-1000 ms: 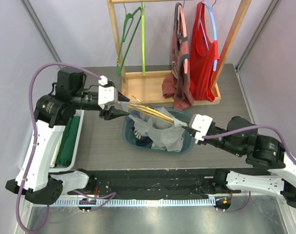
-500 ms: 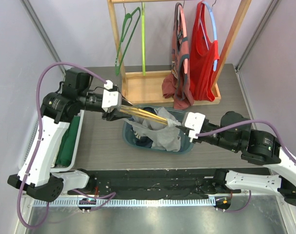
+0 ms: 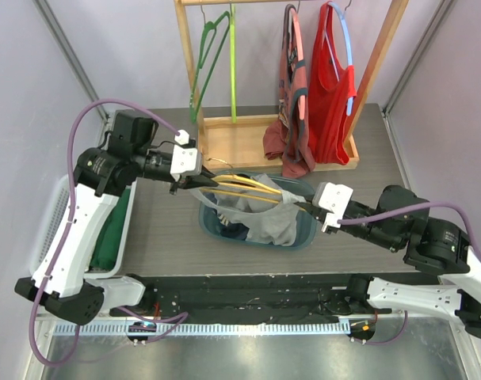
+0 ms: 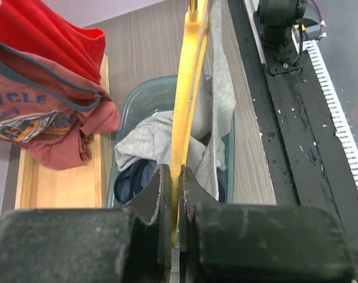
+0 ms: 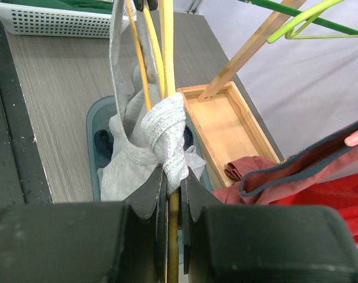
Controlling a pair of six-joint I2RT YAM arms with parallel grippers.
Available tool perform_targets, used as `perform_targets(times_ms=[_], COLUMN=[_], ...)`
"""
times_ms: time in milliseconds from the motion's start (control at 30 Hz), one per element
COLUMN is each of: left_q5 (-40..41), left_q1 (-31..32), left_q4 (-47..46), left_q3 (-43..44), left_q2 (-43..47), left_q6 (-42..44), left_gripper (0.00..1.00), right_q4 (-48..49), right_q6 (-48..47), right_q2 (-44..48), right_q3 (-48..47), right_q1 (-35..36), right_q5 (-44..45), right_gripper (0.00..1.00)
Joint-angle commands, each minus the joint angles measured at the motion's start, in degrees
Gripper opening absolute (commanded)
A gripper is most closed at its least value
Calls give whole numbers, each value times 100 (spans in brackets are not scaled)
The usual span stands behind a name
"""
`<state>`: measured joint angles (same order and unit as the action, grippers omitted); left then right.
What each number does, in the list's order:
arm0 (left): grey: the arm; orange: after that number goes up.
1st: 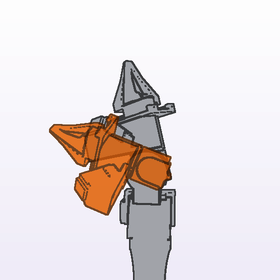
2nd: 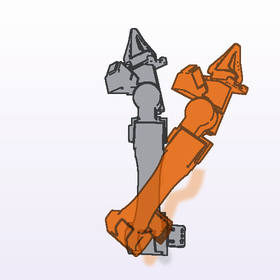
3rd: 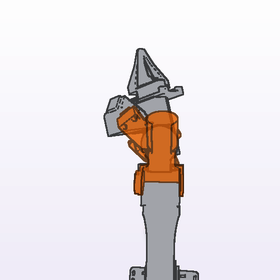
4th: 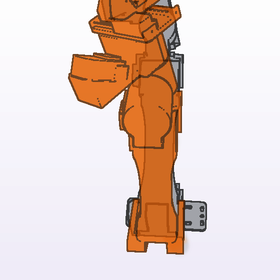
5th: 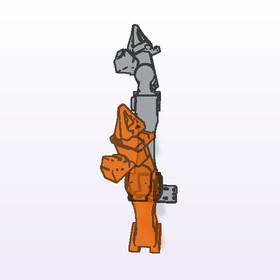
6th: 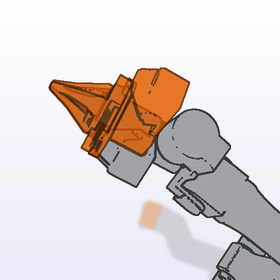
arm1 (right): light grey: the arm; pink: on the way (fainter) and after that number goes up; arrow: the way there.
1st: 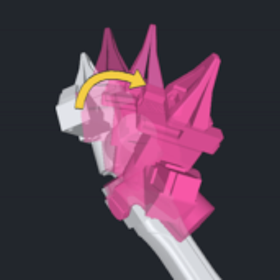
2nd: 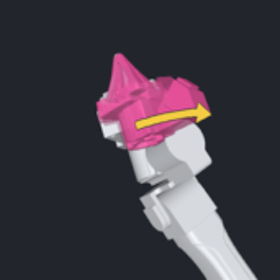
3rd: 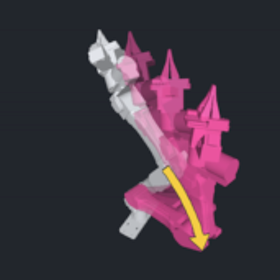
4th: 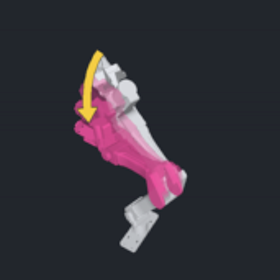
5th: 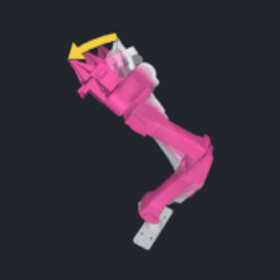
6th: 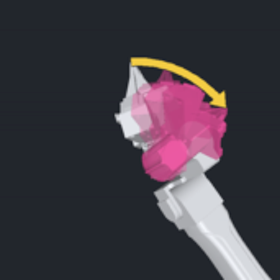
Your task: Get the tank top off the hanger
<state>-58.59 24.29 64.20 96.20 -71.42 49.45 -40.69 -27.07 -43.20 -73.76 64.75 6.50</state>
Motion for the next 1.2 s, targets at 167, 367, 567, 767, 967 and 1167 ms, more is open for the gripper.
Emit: perform_targets(times_ms=[167,367,567,767,967,1167], left_q5=[434,1683,2614,3116,2985,2783], left_q1=[5,154,585,664,656,656], left_q4=[-1162,-1623,-1209,-1173,-1217,-1165], left_q3=[189,460,268,136,144,127], left_q2=[-13,-135,-4,-56,-30,40], left_q6=[-1312,-2248,-1738,-1720,-1807,-1886], left_gripper=[0,0,0,0,0,0], right_q4=[1756,2504,2741,2583,3084,4033], right_q6=[44,123,763,1844,2469,2680], right_q2=[233,198,303,514,129,-487], right_q3=[756,872,959,1371,2102,2331], right_q1=[38,37,37,38,38,-15], right_q5=[1545,3030,3472,2963,2663,2637], right_gripper=[52,96,100,100,83,80])
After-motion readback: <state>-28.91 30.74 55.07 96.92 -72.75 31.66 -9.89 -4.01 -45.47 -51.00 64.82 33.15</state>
